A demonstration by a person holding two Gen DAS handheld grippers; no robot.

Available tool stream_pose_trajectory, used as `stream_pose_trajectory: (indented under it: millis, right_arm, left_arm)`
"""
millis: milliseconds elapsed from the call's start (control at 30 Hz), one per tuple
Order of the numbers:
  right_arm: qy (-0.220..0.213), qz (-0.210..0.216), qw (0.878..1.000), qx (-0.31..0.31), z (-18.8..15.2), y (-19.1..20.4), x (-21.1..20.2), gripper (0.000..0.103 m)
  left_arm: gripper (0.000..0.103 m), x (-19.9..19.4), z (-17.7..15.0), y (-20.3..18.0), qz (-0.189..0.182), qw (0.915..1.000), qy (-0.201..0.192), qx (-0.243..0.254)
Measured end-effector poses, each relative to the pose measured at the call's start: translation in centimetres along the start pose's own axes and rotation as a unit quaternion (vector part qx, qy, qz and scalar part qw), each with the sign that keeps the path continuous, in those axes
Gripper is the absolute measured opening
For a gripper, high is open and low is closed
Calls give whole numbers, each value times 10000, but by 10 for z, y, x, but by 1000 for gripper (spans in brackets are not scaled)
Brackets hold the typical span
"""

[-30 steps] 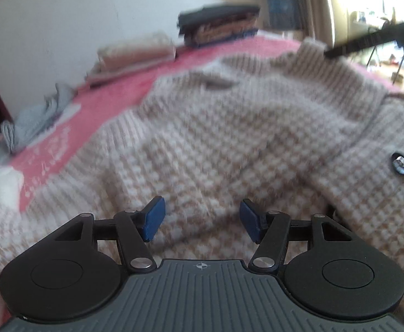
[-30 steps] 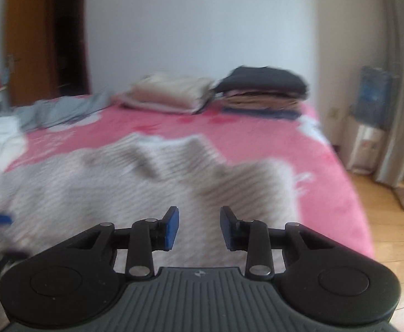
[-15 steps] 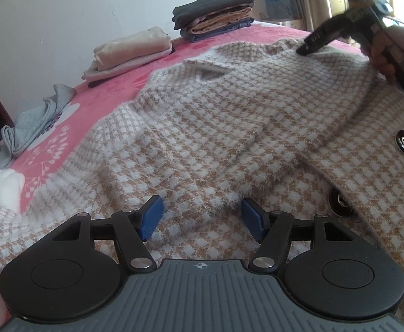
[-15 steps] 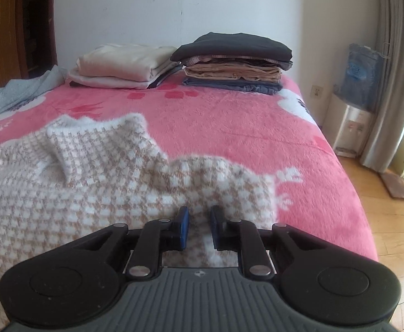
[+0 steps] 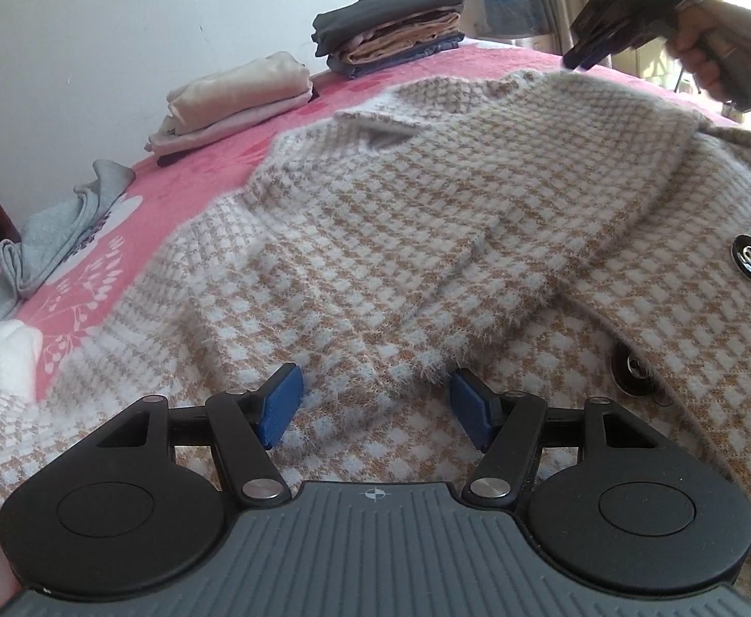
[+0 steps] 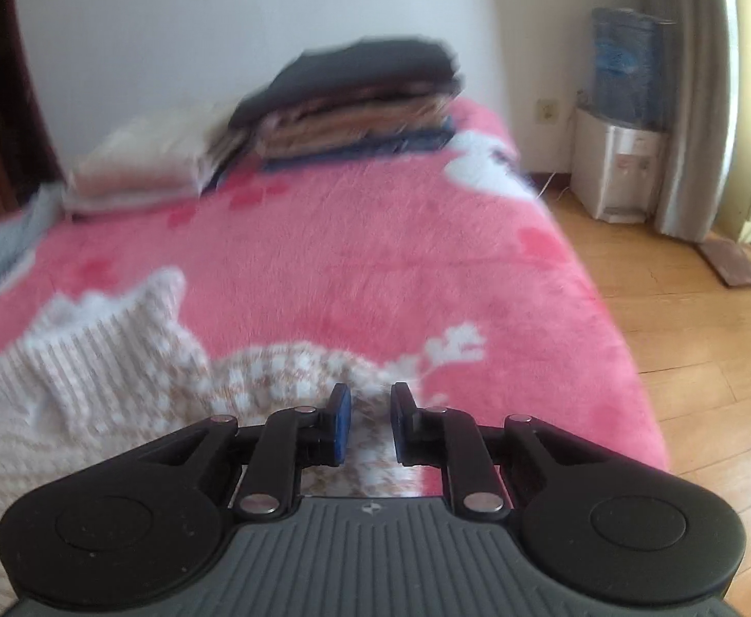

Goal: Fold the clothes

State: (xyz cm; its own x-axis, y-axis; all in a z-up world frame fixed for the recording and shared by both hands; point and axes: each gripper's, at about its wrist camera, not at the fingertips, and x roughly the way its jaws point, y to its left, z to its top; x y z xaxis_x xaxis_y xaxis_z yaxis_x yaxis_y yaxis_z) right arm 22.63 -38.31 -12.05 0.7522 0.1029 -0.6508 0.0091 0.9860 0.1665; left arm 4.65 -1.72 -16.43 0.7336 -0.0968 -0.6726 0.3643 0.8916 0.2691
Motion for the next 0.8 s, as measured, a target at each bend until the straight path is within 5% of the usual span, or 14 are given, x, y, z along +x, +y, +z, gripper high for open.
stream_pose_trajectory:
  millis: [133, 333, 400, 567, 667, 800]
  right_arm:
    - [-160, 151, 9997, 130, -24, -5, -61, 19]
    - [193, -14, 9989, -435, -88, -6, -55, 30]
    - [188, -39, 9998, -57, -76, -3, -72, 30]
    - [-35, 434, 9958, -803, -91, 41, -112, 30]
    - [333, 136, 9874, -1538, -127, 67, -85, 30]
    - [12, 17, 9901, -1407, -120, 89, -109, 30]
  left_arm:
    - [64, 1, 0, 2, -43, 10000, -18, -25]
    - [65, 1, 0, 2, -48, 10000, -13, -25]
    - [65, 0, 1, 4, -60, 10000, 4, -68]
    - [65, -1, 1, 6, -20, 9999, 30, -102]
    - [65, -4, 2, 7, 19, 9999, 47, -138]
    - [65, -17, 3, 13, 20, 9996, -55, -278]
